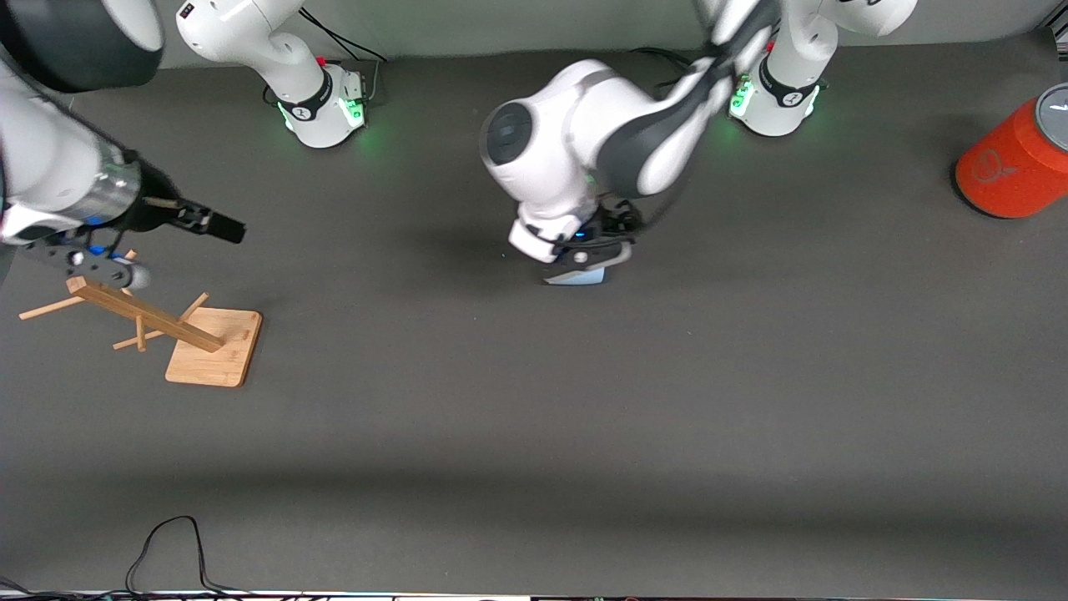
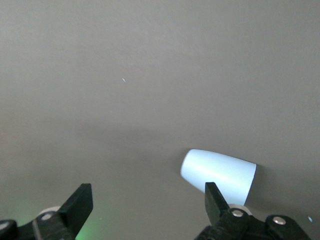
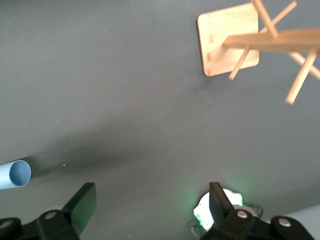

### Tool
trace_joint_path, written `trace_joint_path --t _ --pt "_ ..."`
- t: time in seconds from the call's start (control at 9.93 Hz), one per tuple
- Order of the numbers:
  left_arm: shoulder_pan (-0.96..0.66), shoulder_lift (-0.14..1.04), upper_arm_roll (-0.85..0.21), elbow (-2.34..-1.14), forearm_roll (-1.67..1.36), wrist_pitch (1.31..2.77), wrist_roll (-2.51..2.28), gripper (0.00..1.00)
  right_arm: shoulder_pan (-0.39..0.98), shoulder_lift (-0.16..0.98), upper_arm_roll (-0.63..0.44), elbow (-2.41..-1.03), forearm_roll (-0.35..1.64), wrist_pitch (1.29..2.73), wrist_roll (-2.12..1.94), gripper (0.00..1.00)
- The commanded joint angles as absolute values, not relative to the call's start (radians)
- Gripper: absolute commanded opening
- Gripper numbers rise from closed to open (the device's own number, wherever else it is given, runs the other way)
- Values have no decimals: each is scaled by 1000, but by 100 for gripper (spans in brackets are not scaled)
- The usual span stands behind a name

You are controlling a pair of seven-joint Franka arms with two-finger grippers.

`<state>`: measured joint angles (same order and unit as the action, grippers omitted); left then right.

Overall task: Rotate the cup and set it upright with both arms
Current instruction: 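Reach the left gripper toward the cup while the right gripper holds it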

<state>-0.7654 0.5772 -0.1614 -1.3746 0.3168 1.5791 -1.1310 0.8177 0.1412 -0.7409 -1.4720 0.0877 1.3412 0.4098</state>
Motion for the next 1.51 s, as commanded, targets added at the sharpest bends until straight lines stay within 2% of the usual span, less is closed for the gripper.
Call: trace_joint_path --t 0.0,0.2,0.3,0.5,0.6,0.7,0.81,0.91,1.01,1.41 --pt "-857 716 -144 -1275 383 1558 -1224 100 839 124 -794 -1520 77 1403 307 100" --pt "-923 823 -138 -1201 422 1565 -1262 100 819 126 -798 -1526 78 1431 276 100" --pt "-936 845 -138 -1203 437 1566 -1264 100 727 126 -746 -1528 87 1436 273 100" --pt "-951 882 -138 -1209 466 1566 -1259 98 437 117 -469 -1526 84 1443 212 100" --pt "-951 896 -138 -1212 474 1565 -1259 89 329 106 -365 -1528 78 1453 206 100" --pt "-951 902 -138 -1212 477 1560 -1256 74 210 92 -248 -1542 77 1460 203 100" --pt "-951 905 -138 -1212 479 1556 -1255 45 105 66 -135 -1578 54 1491 202 100" --pt "-951 904 -138 -1210 479 1551 -1255 11 15 33 -33 -1629 35 1531 202 100" --pt "-950 902 -138 -1210 477 1546 -1255 0 -26 17 9 -1653 35 1546 202 100" --pt "-930 861 -144 -1198 430 1471 -1168 0 -23 17 2 -1646 34 1546 189 100"
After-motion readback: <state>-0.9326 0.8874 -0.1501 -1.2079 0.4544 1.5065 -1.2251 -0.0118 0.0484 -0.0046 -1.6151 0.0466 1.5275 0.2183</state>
